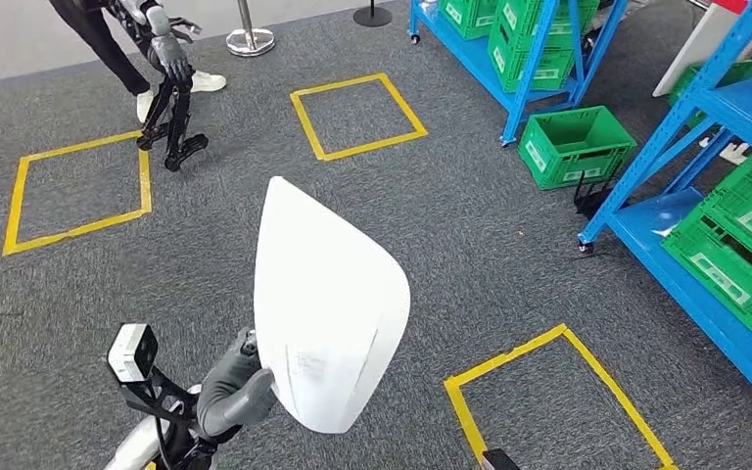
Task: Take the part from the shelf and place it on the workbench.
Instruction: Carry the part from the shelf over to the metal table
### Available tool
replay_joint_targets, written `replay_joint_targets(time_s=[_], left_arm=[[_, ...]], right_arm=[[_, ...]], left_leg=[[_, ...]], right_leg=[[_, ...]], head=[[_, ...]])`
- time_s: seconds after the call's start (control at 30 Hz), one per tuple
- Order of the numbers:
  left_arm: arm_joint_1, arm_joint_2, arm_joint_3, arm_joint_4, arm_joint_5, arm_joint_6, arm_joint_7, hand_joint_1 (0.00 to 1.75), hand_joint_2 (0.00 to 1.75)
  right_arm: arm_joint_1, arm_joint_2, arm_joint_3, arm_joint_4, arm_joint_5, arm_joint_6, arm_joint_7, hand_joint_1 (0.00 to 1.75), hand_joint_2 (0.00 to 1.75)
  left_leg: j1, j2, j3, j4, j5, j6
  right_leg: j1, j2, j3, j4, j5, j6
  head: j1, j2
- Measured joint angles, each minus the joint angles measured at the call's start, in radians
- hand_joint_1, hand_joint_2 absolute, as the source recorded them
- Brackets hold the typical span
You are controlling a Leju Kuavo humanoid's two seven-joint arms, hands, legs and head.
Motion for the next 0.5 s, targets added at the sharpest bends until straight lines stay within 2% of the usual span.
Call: replay_joint_targets(time_s=[0.03,0.07,0.1,0.13,0.17,0.2,0.23,0.27,0.3,0.37,0.4,0.43,0.5], left_arm=[[-0.001,-0.003,0.000,0.000,-0.001,0.001,0.001,1.75,1.75],[0.000,-0.005,0.000,0.000,-0.003,0.002,0.002,1.75,1.75],[0.003,-0.006,0.000,0.000,-0.005,0.002,0.004,1.75,1.75],[0.004,-0.006,0.000,0.000,-0.006,0.002,0.004,1.75,1.75],[0.005,-0.007,0.000,0.000,-0.006,0.002,0.005,1.75,1.75],[0.006,-0.007,0.000,0.000,-0.006,0.002,0.005,1.75,1.75],[0.006,-0.007,0.000,-0.001,-0.006,0.002,0.005,1.75,1.75],[0.007,-0.007,0.000,-0.001,-0.007,0.002,0.005,1.75,1.75],[0.008,-0.007,0.000,-0.001,-0.007,0.002,0.005,1.75,1.75],[0.010,-0.007,0.000,-0.002,-0.007,0.002,0.006,1.75,1.75],[0.011,-0.006,0.000,-0.002,-0.006,0.001,0.006,1.75,1.75],[0.011,-0.005,0.000,-0.003,-0.006,0.001,0.007,1.75,1.75],[0.011,-0.005,0.001,-0.005,-0.006,0.000,0.007,1.75,1.75]], right_arm=[[0.003,0.000,0.000,0.000,0.003,-0.002,0.001,0.00,0.00],[0.007,-0.001,0.000,0.000,0.006,-0.005,0.002,0.00,0.00],[0.010,-0.002,0.000,0.000,0.009,-0.007,0.003,0.00,0.00],[0.012,-0.003,0.000,0.000,0.011,-0.009,0.004,0.00,0.00],[0.013,-0.004,0.000,0.000,0.012,-0.010,0.004,0.00,0.00],[0.013,-0.006,0.000,0.000,0.012,-0.011,0.004,0.00,0.00],[0.013,-0.006,0.000,0.000,0.013,-0.011,0.004,0.00,0.00],[0.012,-0.006,0.000,-0.001,0.013,-0.011,0.004,0.00,0.00],[0.011,-0.006,0.000,-0.001,0.013,-0.011,0.004,0.00,0.00],[0.010,-0.005,-0.001,-0.003,0.013,-0.011,0.004,0.00,0.00],[0.009,-0.004,-0.001,-0.004,0.014,-0.011,0.005,0.00,0.00],[0.008,-0.004,-0.003,-0.005,0.015,-0.011,0.005,0.00,0.00],[0.010,-0.005,-0.006,-0.006,0.017,-0.011,0.005,0.00,0.00]], left_leg=[[0.001,-0.015,0.001,-0.001,0.001,0.002],[0.001,-0.032,0.000,0.000,0.001,0.001],[0.001,-0.049,0.000,0.001,0.001,0.000],[0.002,-0.065,0.000,0.002,-0.001,-0.001],[0.004,-0.081,0.001,0.006,-0.003,-0.005],[0.006,-0.095,0.000,0.012,-0.007,-0.011],[0.006,-0.108,-0.004,0.021,-0.012,-0.019],[0.007,-0.119,-0.009,0.030,-0.018,-0.027],[0.007,-0.128,-0.014,0.036,-0.021,-0.034],[0.009,-0.144,-0.021,0.040,-0.024,-0.044],[0.011,-0.141,-0.023,0.044,-0.027,-0.048],[0.011,-0.123,-0.030,0.060,-0.036,-0.052],[0.012,-0.057,-0.074,0.151,-0.082,-0.060]], right_leg=[[-0.003,0.022,-0.036,0.069,-0.024,-0.002],[-0.005,0.032,-0.069,0.127,-0.041,0.000],[-0.008,0.036,-0.091,0.156,-0.044,0.006],[-0.011,0.037,-0.094,0.146,-0.030,0.016],[-0.015,0.041,-0.077,0.096,-0.001,0.029],[-0.021,0.055,-0.048,0.022,0.034,0.041],[-0.025,0.074,-0.022,-0.039,0.061,0.049],[-0.027,0.090,-0.003,-0.081,0.079,0.048],[-0.026,0.101,0.005,-0.097,0.085,0.041],[-0.023,0.091,0.008,-0.095,0.083,0.021],[-0.023,0.082,0.010,-0.097,0.083,0.014],[-0.024,0.072,0.014,-0.098,0.082,0.007],[-0.020,0.050,0.021,-0.100,0.077,-0.004]], head=[[0.001,0.000],[0.002,0.000],[0.002,0.000],[0.002,0.000],[0.002,0.000],[0.002,0.000],[0.003,0.000],[0.002,0.000],[0.002,0.000],[0.000,0.000],[0.000,0.000],[-0.002,0.000],[-0.005,0.000]])
